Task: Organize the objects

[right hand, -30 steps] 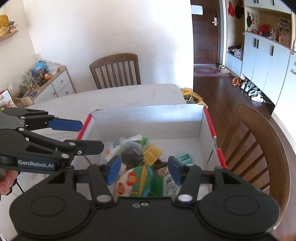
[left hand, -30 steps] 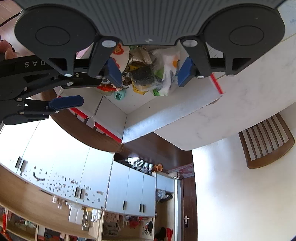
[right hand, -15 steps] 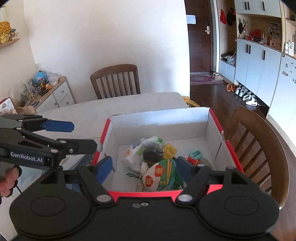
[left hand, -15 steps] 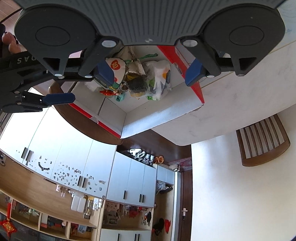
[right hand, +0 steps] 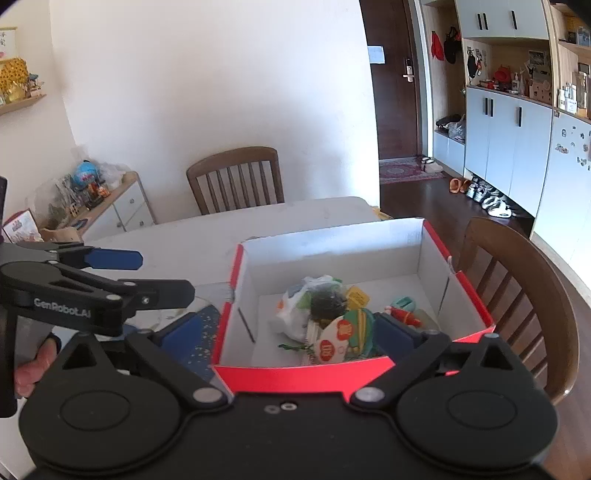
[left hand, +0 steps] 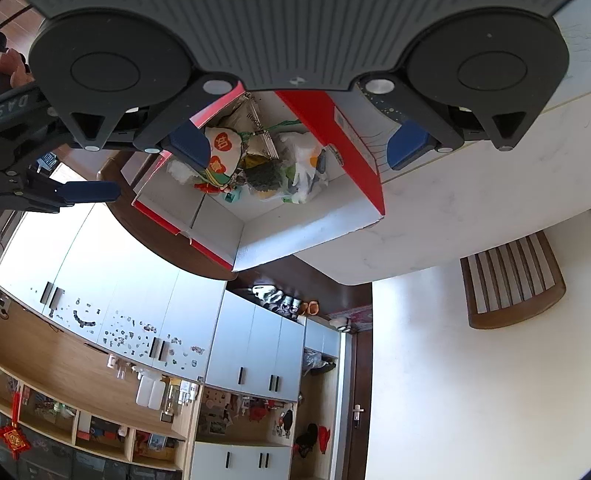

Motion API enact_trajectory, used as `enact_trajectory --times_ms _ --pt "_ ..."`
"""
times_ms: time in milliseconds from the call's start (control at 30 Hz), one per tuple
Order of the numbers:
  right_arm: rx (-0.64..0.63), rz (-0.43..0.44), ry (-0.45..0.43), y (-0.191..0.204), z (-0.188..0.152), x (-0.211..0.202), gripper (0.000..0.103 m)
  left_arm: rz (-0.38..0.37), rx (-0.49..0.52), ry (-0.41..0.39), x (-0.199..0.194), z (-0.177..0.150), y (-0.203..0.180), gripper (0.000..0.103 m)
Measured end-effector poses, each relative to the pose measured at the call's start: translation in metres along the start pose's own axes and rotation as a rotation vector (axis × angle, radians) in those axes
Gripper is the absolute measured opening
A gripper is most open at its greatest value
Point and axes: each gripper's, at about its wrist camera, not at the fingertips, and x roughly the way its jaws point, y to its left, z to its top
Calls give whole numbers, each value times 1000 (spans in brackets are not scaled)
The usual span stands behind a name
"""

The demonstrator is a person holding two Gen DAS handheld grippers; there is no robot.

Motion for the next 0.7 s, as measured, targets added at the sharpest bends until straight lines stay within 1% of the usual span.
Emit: enact_trajectory --times_ms 300,700 --pt "2 17 -60 18 -8 -16 102 1 -6 -14 -14 -8 4 102" --pt "13 -10 -29 32 -18 -13 102 13 -6 -16 -19 -18 6 102"
